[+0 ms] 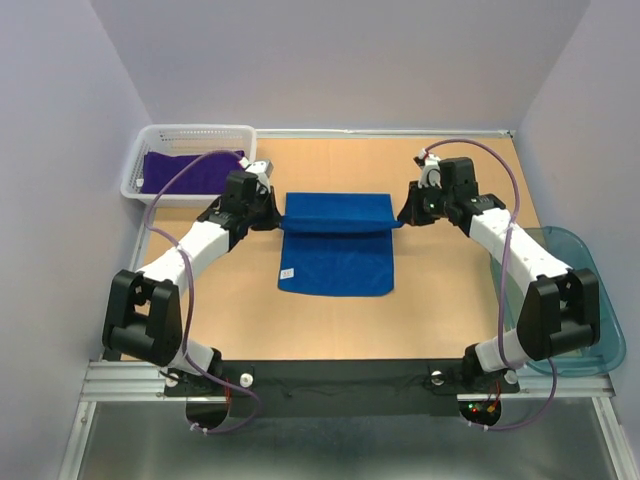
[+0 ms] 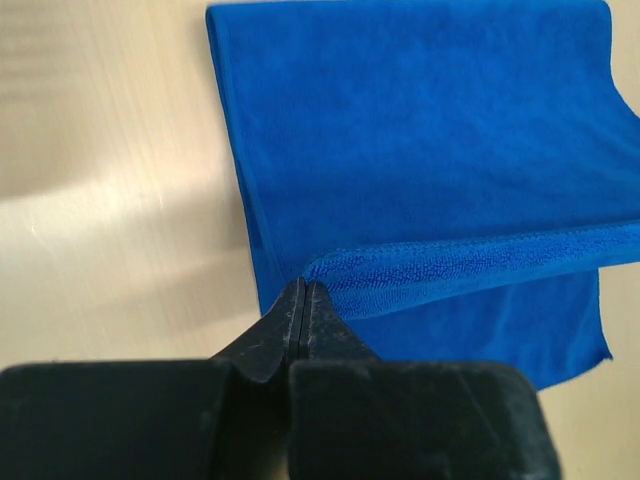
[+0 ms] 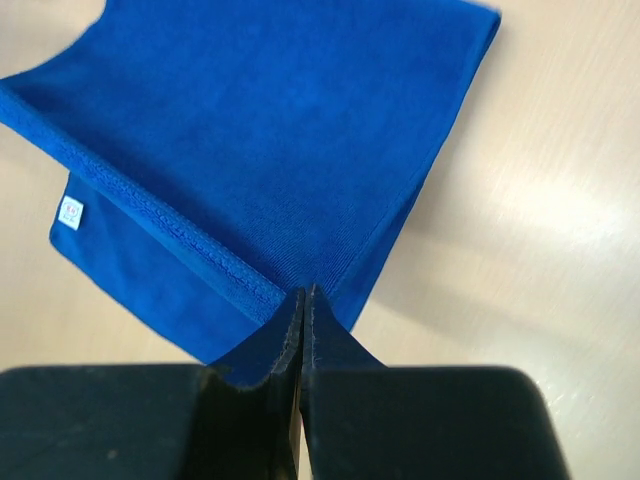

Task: Fold and stack the towels
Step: Fold the towel

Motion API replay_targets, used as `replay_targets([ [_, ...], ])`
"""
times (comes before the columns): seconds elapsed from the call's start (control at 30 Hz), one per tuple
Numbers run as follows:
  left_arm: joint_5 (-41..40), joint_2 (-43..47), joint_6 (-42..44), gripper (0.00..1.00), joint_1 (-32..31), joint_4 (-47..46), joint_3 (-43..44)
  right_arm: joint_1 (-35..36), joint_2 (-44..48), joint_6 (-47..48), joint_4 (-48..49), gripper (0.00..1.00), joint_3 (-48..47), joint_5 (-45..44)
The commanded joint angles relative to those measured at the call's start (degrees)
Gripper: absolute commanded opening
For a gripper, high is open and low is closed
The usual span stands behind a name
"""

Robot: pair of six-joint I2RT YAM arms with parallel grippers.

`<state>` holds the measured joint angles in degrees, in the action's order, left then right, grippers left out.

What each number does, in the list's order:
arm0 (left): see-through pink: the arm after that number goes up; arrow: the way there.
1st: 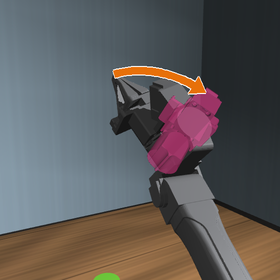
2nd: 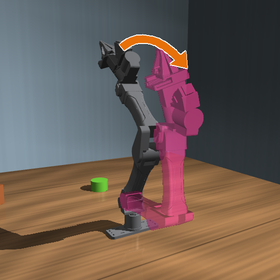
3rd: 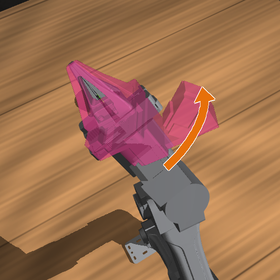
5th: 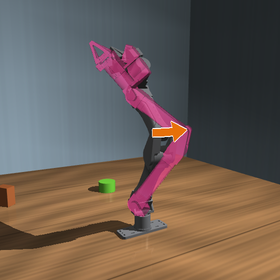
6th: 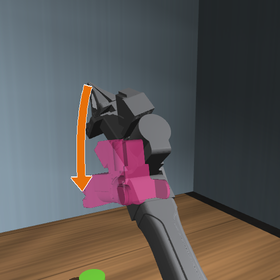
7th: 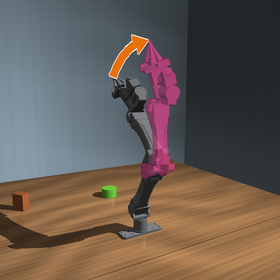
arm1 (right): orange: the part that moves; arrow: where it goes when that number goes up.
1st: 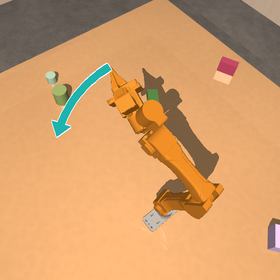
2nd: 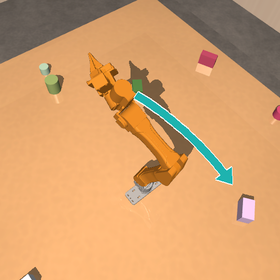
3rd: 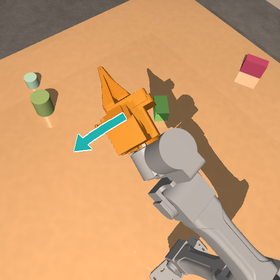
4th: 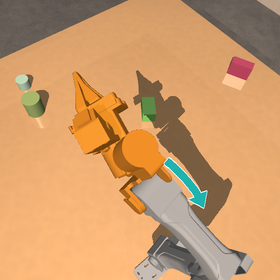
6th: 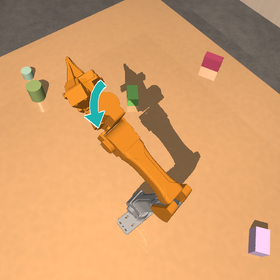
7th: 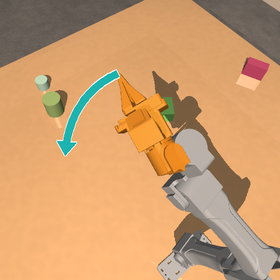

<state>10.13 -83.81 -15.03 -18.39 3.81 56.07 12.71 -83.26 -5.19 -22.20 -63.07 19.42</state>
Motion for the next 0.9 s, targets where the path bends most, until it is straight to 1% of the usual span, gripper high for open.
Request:
replay_targets([
  [0.0,-0.7,5.3,-3.6,0.00,0.3,2.1,-2.4,-0.8,1.9,-4.0,-6.3,0.00,1.5,0.3],
  [0.23,-1.2,6.7,-4.0,0.00,0.3,5.8,-3.9,-0.8,1.9,-9.2,-9.7,0.01,3.7,1.5],
  [0.53,-1.3,5.9,-4.5,0.00,0.3,9.1,-3.3,-0.8,0.4,-13.5,-10.7,0.00,4.2,4.0],
  [0.73,-1.1,3.9,-6.2,0.00,0.3,11.8,-3.6,-0.8,-2.1,-15.8,-10.7,0.01,5.0,6.0],
  [0.87,-1.4,2.9,-7.1,0.00,0.3,12.3,-5.4,-0.8,-4.4,-16.9,-10.9,0.00,6.6,6.9],
])
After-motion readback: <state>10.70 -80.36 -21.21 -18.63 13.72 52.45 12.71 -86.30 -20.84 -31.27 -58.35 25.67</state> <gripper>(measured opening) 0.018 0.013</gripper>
